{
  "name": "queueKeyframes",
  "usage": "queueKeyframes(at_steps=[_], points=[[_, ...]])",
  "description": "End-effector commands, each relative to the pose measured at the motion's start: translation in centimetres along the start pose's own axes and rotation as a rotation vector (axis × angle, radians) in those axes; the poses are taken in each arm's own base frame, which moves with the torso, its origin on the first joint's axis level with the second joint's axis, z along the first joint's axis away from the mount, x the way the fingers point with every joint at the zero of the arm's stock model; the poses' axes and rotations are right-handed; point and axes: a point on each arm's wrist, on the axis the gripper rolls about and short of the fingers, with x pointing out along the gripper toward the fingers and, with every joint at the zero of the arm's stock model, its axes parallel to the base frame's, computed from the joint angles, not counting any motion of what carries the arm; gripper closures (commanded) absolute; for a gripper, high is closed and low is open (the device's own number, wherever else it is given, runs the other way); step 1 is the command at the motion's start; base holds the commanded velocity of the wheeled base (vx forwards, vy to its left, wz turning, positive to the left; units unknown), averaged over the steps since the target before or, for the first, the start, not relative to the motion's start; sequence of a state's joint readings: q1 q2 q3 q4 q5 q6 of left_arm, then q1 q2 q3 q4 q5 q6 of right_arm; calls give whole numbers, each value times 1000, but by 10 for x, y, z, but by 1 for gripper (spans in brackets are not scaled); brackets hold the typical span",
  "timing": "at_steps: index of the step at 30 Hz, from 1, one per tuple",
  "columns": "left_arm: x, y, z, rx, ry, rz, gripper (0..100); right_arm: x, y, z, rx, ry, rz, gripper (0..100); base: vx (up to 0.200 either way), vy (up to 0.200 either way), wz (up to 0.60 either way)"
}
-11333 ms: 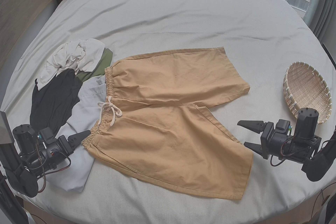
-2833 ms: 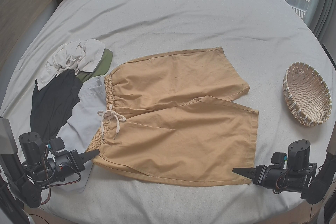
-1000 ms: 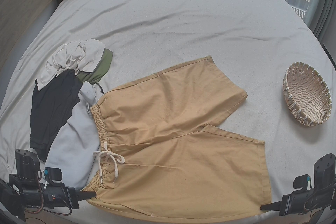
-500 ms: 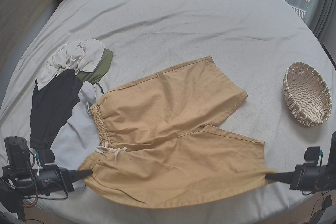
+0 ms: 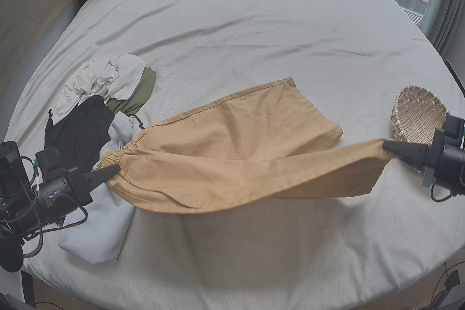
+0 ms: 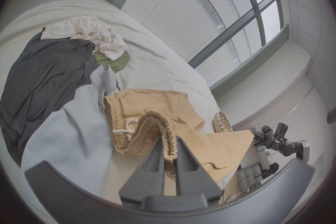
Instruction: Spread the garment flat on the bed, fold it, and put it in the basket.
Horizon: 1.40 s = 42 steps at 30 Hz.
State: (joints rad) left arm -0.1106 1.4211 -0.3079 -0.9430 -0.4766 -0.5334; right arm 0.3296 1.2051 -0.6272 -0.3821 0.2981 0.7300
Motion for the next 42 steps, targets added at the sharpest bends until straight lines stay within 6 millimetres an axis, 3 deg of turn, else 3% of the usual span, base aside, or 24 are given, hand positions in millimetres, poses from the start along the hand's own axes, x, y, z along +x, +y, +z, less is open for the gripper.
queueKeyframes(at_steps=[1,9,17,30,36,42], points=[[12,-1,11,-13,-31,4,100,30,-5,21,6,-24,-13,100,0,0,0],[27,6,15,-60,-30,46,100,59,-8,46,-3,-66,1,100,0,0,0],[20,6,10,-84,9,75,100,57,-1,52,-16,-88,24,100,0,0,0],[-22,-22,0,-134,146,65,100,39,13,50,-37,-98,71,100,0,0,0],[-23,-24,2,-152,176,77,100,45,9,51,-34,-96,63,100,0,0,0],[-16,-23,8,-169,172,81,100,64,12,62,-47,-119,92,100,0,0,0]])
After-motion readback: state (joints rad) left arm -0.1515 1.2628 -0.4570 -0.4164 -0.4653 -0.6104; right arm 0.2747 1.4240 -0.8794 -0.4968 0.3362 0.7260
